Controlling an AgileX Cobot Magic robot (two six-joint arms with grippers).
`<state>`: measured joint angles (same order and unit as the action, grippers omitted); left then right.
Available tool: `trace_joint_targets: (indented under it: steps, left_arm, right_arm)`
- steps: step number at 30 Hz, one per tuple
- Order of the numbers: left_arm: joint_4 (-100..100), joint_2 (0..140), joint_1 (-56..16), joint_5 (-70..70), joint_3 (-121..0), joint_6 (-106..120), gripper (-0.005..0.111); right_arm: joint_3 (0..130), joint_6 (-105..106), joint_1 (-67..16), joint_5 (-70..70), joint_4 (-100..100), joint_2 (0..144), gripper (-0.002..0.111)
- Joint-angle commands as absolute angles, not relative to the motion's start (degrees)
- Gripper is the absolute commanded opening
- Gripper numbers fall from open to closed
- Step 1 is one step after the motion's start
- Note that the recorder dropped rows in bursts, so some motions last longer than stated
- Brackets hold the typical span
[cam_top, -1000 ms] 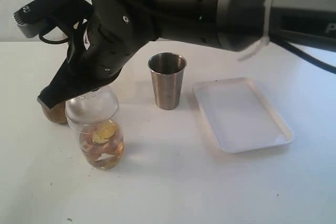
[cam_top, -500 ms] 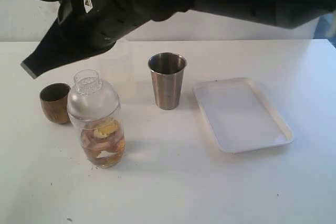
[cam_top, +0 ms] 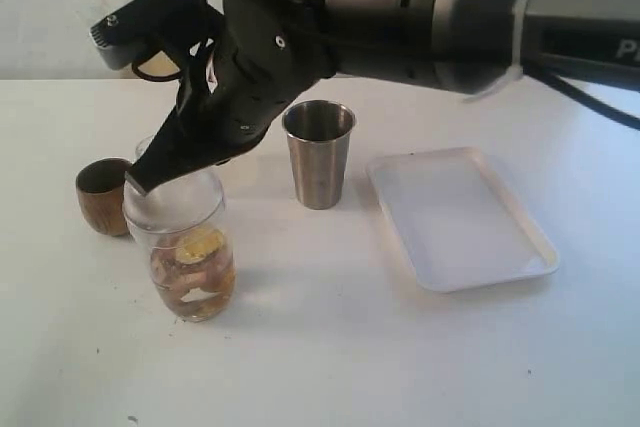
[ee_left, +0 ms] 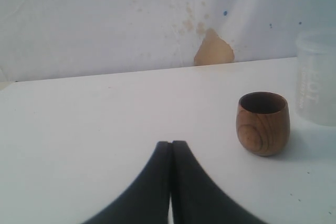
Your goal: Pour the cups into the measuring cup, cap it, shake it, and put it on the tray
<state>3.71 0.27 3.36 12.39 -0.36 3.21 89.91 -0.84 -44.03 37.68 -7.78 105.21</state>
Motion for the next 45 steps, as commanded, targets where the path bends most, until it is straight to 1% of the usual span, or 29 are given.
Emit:
trace_joint_targets:
  steps: [1,10,23,29,40,45]
  left_arm:
    - [4.2,0.0,3.5,11.6,0.0,3.1,0.000]
    - [4.2,0.0,3.5,11.6,0.0,3.1,0.000]
    - [4.2,0.0,3.5,11.6,0.0,3.1,0.000]
    - [4.2,0.0,3.5,11.6,0.0,3.1,0.000]
    - [4.2,0.0,3.5,11.6,0.0,3.1,0.000]
    - [4.2,0.0,3.5,11.6,0.0,3.1,0.000]
  right_arm:
    - [89.2,0.0,-43.9,36.6,-7.5,104.0,0.000]
    - [89.2,-0.4,-43.9,32.1,-6.5,98.1,0.000]
    - [83.3,-0.4,-43.9,29.4,-4.1,101.2,0.000]
    - [83.3,-0.8,-43.9,26.9,-4.5,98.1,0.000]
    - [82.5,-1.7,-43.9,28.5,-4.5,100.0,0.000]
    - [82.6,-1.7,-43.9,28.7,-4.9,98.3,0.000]
